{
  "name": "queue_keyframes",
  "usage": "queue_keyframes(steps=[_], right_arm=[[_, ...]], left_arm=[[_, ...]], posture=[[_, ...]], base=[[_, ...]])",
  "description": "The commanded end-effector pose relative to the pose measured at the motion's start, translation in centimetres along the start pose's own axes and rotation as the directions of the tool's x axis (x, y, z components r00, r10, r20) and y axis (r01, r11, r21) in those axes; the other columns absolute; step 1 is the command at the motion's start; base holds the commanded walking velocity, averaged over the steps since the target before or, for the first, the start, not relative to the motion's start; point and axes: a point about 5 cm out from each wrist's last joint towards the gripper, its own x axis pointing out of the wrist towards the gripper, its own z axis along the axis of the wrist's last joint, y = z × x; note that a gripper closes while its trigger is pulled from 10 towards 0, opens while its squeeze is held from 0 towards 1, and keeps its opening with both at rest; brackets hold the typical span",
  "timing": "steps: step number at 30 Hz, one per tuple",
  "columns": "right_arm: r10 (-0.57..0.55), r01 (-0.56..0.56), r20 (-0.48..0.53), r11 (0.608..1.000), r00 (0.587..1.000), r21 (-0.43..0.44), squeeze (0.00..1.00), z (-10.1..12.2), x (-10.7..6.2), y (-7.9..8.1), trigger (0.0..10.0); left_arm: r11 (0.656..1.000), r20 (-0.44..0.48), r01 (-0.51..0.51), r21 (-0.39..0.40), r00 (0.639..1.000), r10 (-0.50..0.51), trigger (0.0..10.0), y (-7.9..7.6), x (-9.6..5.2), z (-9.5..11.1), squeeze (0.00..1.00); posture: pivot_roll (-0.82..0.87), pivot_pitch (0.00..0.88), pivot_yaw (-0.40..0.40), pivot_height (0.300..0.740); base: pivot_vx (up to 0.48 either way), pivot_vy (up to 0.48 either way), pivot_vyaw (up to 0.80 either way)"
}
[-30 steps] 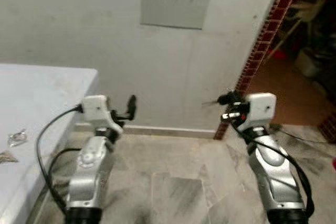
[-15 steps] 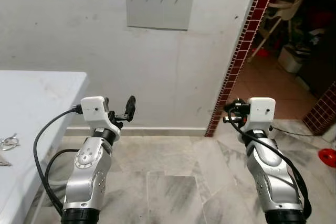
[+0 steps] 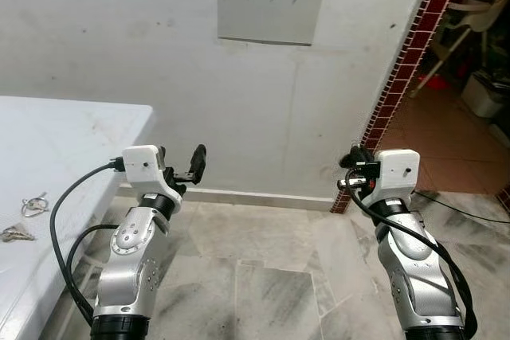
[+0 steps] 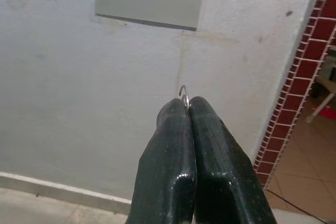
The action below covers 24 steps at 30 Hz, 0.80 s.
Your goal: Hang keys on a hook
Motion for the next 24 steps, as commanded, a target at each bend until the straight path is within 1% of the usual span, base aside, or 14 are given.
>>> queue_keyframes(steps=[1,14,21,24], right_arm=[[0.006,-0.007,0.024,1.000,1.000,0.016,0.00,0.52,0.01,0.09,10.0],[0.027,-0.028,0.037,0.999,0.999,0.031,0.00,0.67,0.09,0.89,10.0],[0.025,-0.026,0.042,0.999,0.999,0.031,0.00,0.78,0.24,0.91,10.0],[0.023,-0.025,0.045,0.999,0.999,0.032,0.00,0.84,0.29,0.95,10.0]], left_arm=[[1.000,0.002,0.020,0.014,1.000,-0.020,10.0,-0.30,0.30,0.29,0.00],[0.999,0.007,0.019,0.027,1.000,-0.020,10.0,0.07,0.34,0.57,0.00],[0.999,0.009,0.025,0.036,1.000,-0.026,10.0,0.01,0.48,0.65,0.00],[0.998,0.009,0.033,0.054,0.999,-0.033,10.0,-0.06,0.53,0.71,0.00]], posture=[[0.03,0.000,-0.043,0.740],[0.03,0.006,-0.042,0.740],[0.03,0.009,-0.039,0.740],[0.03,0.008,-0.039,0.740]], base=[[0.292,0.000,0.00],[0.323,0.000,0.00],[0.351,0.000,0.00],[0.384,0.000,0.00]])
